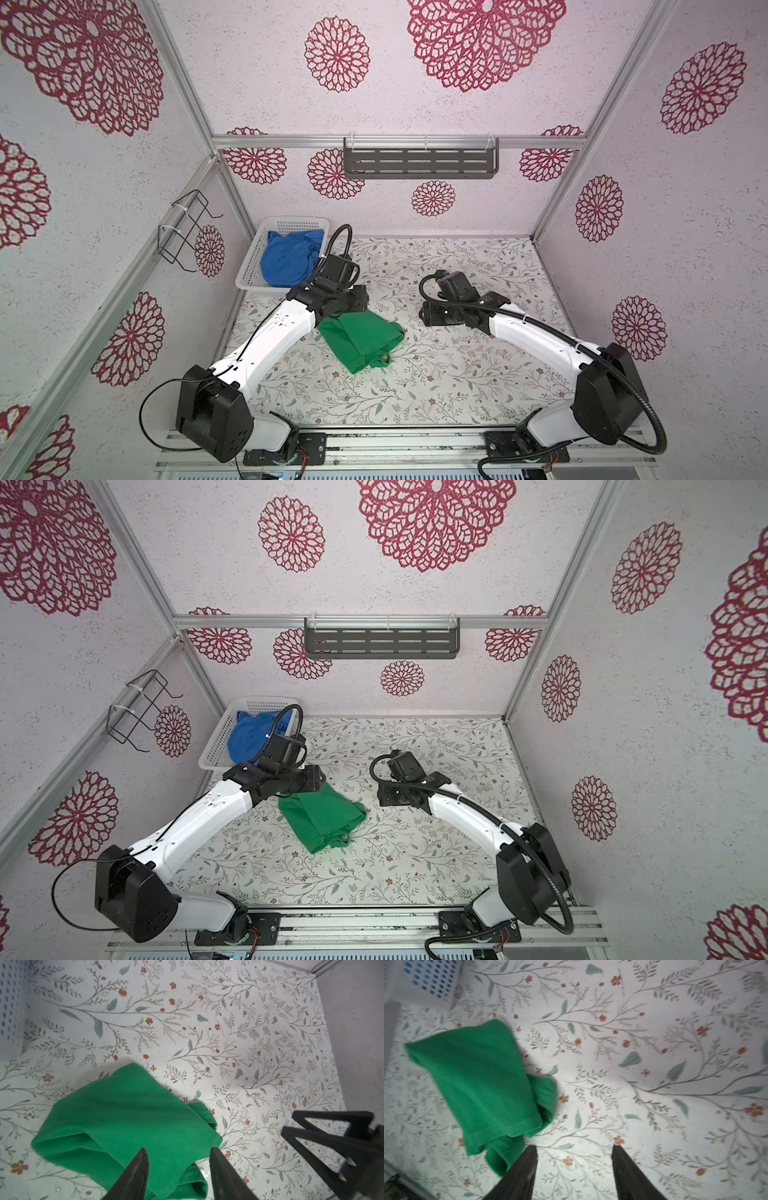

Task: Fold and stack the tank tops
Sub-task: 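Grasp the tank top edge with the right gripper while the left gripper holds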

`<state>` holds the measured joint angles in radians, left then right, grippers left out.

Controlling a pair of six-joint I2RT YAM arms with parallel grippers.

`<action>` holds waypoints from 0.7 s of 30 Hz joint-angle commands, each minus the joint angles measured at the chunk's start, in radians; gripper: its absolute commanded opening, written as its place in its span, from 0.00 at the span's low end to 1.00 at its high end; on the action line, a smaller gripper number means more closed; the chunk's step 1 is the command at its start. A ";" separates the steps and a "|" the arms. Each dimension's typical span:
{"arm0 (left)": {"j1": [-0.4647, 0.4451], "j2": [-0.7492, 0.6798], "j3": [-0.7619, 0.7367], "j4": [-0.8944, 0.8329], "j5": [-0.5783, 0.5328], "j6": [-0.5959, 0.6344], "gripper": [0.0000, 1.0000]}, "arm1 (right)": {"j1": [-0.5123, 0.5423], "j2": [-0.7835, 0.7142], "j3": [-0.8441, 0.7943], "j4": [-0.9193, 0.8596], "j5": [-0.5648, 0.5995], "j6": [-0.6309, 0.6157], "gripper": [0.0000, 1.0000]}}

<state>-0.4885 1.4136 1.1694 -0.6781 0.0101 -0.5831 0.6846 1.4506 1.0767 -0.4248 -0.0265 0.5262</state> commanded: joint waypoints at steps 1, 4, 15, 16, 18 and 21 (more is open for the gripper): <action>-0.034 -0.042 -0.036 -0.042 -0.062 -0.113 0.51 | 0.035 -0.023 -0.036 0.054 0.071 0.095 0.46; -0.123 -0.089 -0.073 -0.049 -0.132 -0.226 0.47 | 0.055 -0.023 -0.096 0.130 0.070 0.102 0.40; -0.332 -0.086 -0.306 0.160 -0.240 -0.635 0.45 | 0.055 -0.038 -0.197 0.325 -0.061 0.174 0.55; -0.333 -0.094 -0.316 0.165 -0.261 -0.650 0.45 | 0.056 -0.038 -0.201 0.348 -0.095 0.182 0.48; -0.335 -0.117 -0.338 0.169 -0.297 -0.677 0.46 | 0.056 -0.031 -0.206 0.380 -0.142 0.182 0.43; -0.335 -0.150 -0.379 0.183 -0.348 -0.701 0.48 | 0.056 -0.015 -0.206 0.400 -0.150 0.178 0.38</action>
<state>-0.8143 1.3056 0.8154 -0.5354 -0.2420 -1.2018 0.7361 1.4395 0.8661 -0.0864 -0.1265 0.6865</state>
